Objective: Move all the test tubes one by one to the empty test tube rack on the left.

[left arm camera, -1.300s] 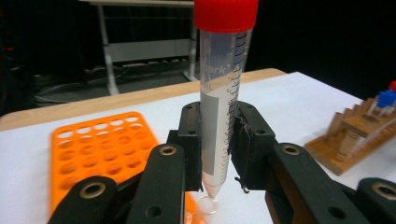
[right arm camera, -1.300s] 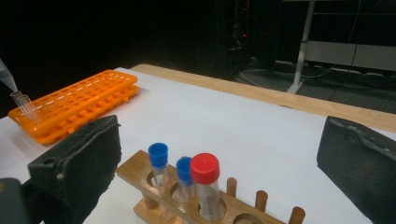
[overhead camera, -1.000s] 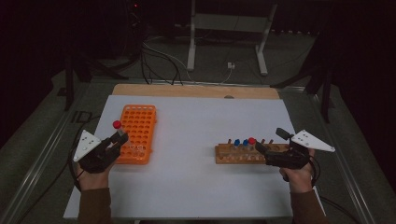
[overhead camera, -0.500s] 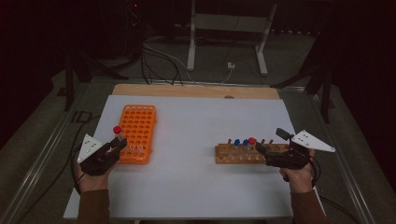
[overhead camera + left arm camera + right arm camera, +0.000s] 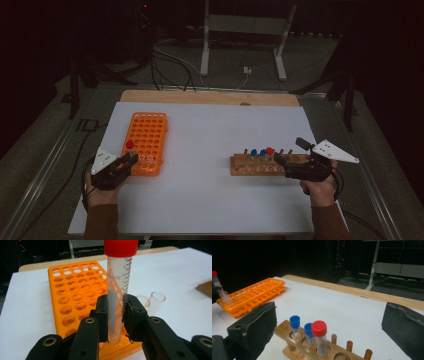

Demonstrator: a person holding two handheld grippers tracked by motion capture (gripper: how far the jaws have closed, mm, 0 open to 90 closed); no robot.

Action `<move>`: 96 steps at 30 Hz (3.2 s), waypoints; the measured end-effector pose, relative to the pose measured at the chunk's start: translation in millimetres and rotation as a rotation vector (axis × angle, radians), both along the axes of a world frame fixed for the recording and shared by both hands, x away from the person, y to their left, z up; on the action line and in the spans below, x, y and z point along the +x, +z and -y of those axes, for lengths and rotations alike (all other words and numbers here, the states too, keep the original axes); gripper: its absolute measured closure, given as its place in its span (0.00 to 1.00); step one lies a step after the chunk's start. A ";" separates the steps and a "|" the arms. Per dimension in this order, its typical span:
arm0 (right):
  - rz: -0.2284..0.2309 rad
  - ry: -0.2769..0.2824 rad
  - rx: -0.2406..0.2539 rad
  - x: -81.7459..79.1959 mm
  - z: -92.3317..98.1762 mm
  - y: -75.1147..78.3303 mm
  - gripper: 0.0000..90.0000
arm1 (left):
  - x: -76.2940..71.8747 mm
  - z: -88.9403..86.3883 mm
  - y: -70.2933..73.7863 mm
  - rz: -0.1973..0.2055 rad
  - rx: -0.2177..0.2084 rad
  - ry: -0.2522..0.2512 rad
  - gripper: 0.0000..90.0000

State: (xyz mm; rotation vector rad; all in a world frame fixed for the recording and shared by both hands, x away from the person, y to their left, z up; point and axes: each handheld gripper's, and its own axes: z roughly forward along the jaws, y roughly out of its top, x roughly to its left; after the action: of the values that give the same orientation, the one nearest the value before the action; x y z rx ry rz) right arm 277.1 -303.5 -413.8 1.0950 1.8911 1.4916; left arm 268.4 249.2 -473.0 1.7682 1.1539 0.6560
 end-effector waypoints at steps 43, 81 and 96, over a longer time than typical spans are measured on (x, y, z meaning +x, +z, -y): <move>-0.024 -0.027 -0.037 4.5 8.5 -5.2 0.05 | -11.3 -5.7 -1.0 -0.056 0.000 0.025 0.60; -0.129 0.077 -0.201 27.1 -21.5 -50.6 0.80 | -22.4 2.8 20.4 0.077 -0.124 0.062 0.06; -0.118 0.074 -0.193 25.4 -20.3 -47.3 0.83 | -23.0 5.6 22.1 0.085 -0.125 0.058 0.04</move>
State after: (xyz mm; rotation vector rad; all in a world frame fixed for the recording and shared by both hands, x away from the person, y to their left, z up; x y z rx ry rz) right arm 302.5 -283.2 -461.2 1.0537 2.1273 1.2746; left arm 245.5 243.6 -451.0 1.5927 1.1659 0.6725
